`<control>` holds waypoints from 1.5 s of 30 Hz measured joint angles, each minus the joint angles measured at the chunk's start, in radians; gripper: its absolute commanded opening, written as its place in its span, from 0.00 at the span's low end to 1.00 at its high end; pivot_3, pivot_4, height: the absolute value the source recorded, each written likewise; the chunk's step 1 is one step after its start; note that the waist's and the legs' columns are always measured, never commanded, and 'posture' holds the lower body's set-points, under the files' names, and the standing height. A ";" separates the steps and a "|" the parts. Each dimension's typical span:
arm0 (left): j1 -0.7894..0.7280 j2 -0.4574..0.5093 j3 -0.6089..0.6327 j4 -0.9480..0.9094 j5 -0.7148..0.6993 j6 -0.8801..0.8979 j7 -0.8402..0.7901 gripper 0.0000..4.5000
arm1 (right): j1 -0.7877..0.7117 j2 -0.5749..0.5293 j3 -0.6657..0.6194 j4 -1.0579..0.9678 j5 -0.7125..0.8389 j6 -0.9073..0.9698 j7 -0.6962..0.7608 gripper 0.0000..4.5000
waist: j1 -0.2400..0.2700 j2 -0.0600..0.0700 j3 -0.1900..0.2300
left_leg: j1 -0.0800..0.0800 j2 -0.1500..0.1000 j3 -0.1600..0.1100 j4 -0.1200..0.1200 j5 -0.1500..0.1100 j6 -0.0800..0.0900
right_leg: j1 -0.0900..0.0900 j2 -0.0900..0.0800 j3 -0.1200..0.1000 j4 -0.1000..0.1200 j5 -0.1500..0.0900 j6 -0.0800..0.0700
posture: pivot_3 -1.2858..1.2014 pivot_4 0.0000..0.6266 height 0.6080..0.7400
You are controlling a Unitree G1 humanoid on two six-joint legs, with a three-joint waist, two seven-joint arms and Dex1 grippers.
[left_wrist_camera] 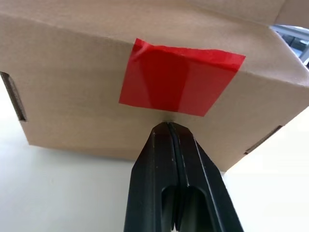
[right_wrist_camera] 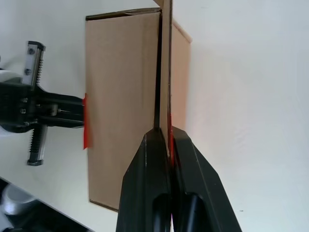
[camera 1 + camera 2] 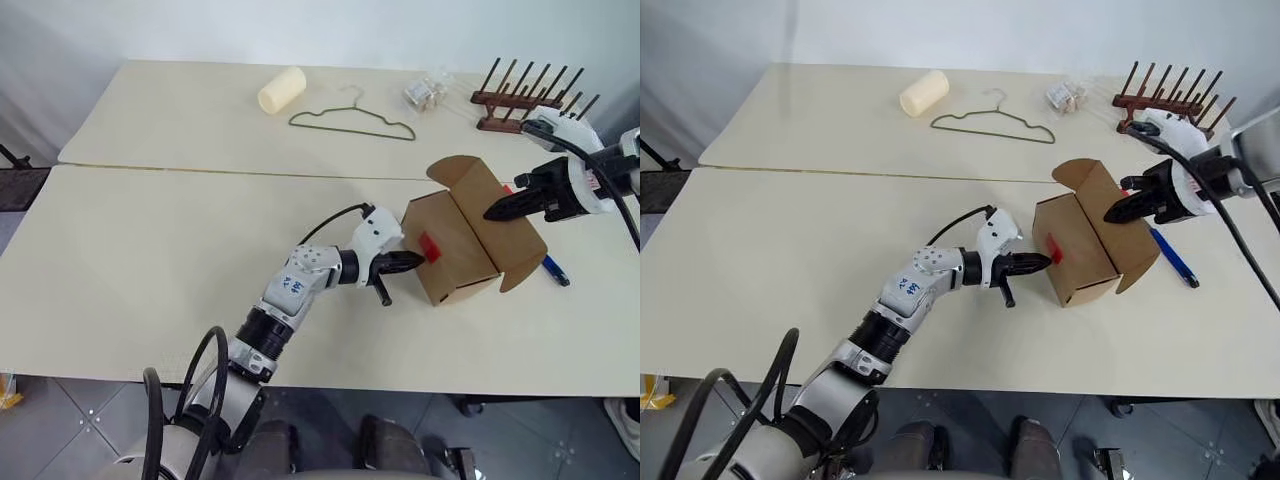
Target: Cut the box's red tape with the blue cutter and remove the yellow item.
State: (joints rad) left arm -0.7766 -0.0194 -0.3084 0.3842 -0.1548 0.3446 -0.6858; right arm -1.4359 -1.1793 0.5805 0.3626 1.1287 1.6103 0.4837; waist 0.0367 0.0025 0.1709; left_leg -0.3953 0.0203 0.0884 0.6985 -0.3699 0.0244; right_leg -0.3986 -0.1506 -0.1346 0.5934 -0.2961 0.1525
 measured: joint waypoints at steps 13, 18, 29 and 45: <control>0.102 0.156 0.028 -0.402 -0.077 0.250 -0.064 0.00 | 0.128 0.030 -0.172 -0.144 -0.013 0.000 -0.237 0.01 | 0.016 0.000 0.000 | -0.003 0.000 -0.003 0.003 0.000 0.000 | -0.001 0.000 -0.001 0.001 0.000 0.000 | 0.52 0.24 1.00; 0.008 0.124 0.044 -0.401 -0.108 0.250 -0.073 0.00 | 0.159 0.035 -0.217 -0.172 -0.011 0.000 -0.273 0.01 | 0.018 0.000 0.000 | -0.004 0.000 -0.004 0.004 0.000 0.000 | -0.001 0.000 -0.003 0.001 0.001 0.000 | 0.52 0.24 1.00; -0.242 -0.034 -0.009 0.040 -0.021 0.012 -0.092 0.00 | 0.222 0.053 -0.308 -0.206 0.042 0.000 -0.363 0.01 | 0.014 0.000 0.000 | -0.005 -0.001 -0.004 0.004 0.000 0.000 | -0.001 0.000 -0.004 0.001 0.001 0.001 | 0.52 0.24 1.00; -0.271 -0.053 -0.070 0.142 0.079 -0.015 -0.118 0.00 | 0.271 0.097 -0.393 -0.198 0.076 -0.001 -0.450 0.01 | 0.016 0.000 0.000 | -0.005 0.000 -0.005 0.015 0.000 0.000 | 0.000 0.000 -0.003 0.009 0.001 0.000 | 0.52 0.24 1.00</control>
State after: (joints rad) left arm -1.0479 -0.0723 -0.3786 0.5262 -0.0754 0.3297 -0.8042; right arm -1.1650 -1.0819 0.1876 0.1643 1.2048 1.6089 0.0337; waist 0.0525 0.0026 0.1708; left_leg -0.4001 0.0201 0.0829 0.7132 -0.3697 0.0246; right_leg -0.3990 -0.1505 -0.1372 0.6027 -0.2951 0.1524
